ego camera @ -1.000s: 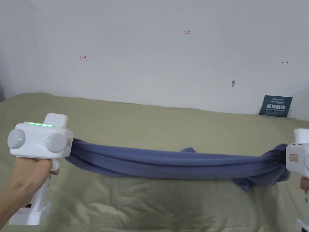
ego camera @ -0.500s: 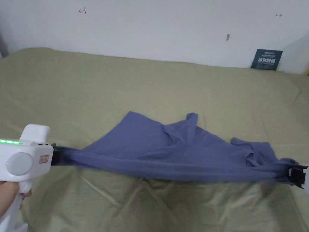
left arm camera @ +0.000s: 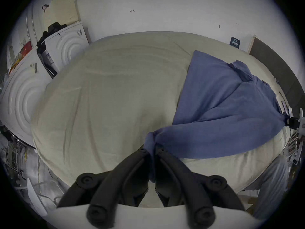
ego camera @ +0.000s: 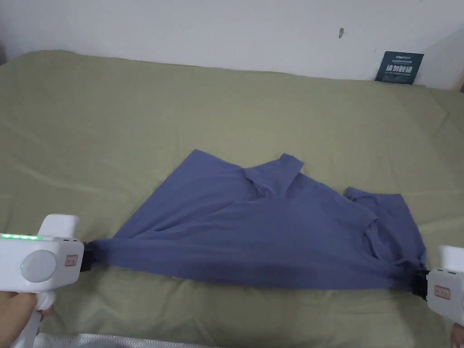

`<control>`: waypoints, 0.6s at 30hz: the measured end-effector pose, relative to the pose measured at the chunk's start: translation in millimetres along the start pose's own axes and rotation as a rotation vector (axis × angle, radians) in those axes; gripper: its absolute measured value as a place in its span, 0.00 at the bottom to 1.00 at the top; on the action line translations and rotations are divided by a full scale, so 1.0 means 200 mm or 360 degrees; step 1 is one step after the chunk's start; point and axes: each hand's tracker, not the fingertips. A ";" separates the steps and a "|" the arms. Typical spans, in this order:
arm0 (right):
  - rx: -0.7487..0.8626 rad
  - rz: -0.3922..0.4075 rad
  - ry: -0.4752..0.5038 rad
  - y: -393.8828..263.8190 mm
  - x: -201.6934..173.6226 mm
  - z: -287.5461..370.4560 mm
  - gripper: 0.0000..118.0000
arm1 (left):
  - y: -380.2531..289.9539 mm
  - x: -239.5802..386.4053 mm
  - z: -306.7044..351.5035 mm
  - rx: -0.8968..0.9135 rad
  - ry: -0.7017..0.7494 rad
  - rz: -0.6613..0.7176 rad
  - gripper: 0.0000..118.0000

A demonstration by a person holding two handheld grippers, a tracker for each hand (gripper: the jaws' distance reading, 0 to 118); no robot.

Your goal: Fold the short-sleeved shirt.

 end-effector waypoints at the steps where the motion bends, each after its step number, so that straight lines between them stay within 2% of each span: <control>1: -0.0001 0.0020 -0.0004 0.00 0.00 0.02 0.09 | 0.00 0.00 0.01 0.0002 -0.0007 0.0000 0.06; 2: 0.0010 0.0040 -0.0008 0.00 -0.01 0.04 0.32 | 0.01 -0.01 0.02 0.0010 -0.0017 -0.0002 0.20; 3: 0.0037 0.0046 0.0021 0.01 -0.02 0.07 0.66 | 0.01 -0.02 0.04 0.0030 -0.0026 -0.0005 0.50; 4: 0.0054 0.0045 0.0055 0.02 -0.03 0.09 0.98 | 0.01 -0.02 0.06 0.0051 -0.0037 -0.0008 0.84; 5: 0.0033 0.0036 0.0068 0.03 -0.05 0.11 0.95 | 0.01 -0.03 0.07 0.0057 -0.0062 0.0007 1.00; 6: 0.0170 0.0007 0.0084 0.05 -0.08 0.16 0.92 | 0.02 -0.04 0.09 0.0074 -0.0075 0.0029 0.98; 8: 0.0132 0.0080 0.0152 0.06 -0.16 0.22 0.93 | 0.01 -0.04 0.15 0.0115 -0.0086 0.0061 0.91; 9: 0.0138 0.0107 0.0181 0.06 -0.20 0.25 0.89 | 0.00 -0.04 0.17 0.0121 -0.0091 0.0085 0.88; 10: 0.0145 0.0140 0.0209 0.07 -0.25 0.28 0.76 | -0.01 -0.05 0.19 0.0136 -0.0086 0.0105 0.80; 11: 0.0164 0.0158 0.0232 0.07 -0.31 0.31 0.38 | -0.02 -0.05 0.21 0.0154 -0.0075 0.0120 0.58; 12: 0.0193 0.0165 0.0259 0.07 -0.36 0.33 0.03 | -0.03 -0.06 0.21 0.0160 -0.0070 0.0124 0.30; 13: 0.0218 0.0171 0.0283 0.08 -0.41 0.32 0.01 | -0.04 -0.08 0.20 0.0171 -0.0066 0.0129 0.00; 15: 0.0256 0.0175 0.0287 0.08 -0.51 0.33 0.01 | -0.08 -0.10 0.20 0.0170 -0.0048 0.0176 0.00; 18: 0.0244 0.0209 0.0382 0.08 -0.63 0.33 0.01 | -0.10 -0.16 0.17 0.0119 -0.0114 0.0252 0.00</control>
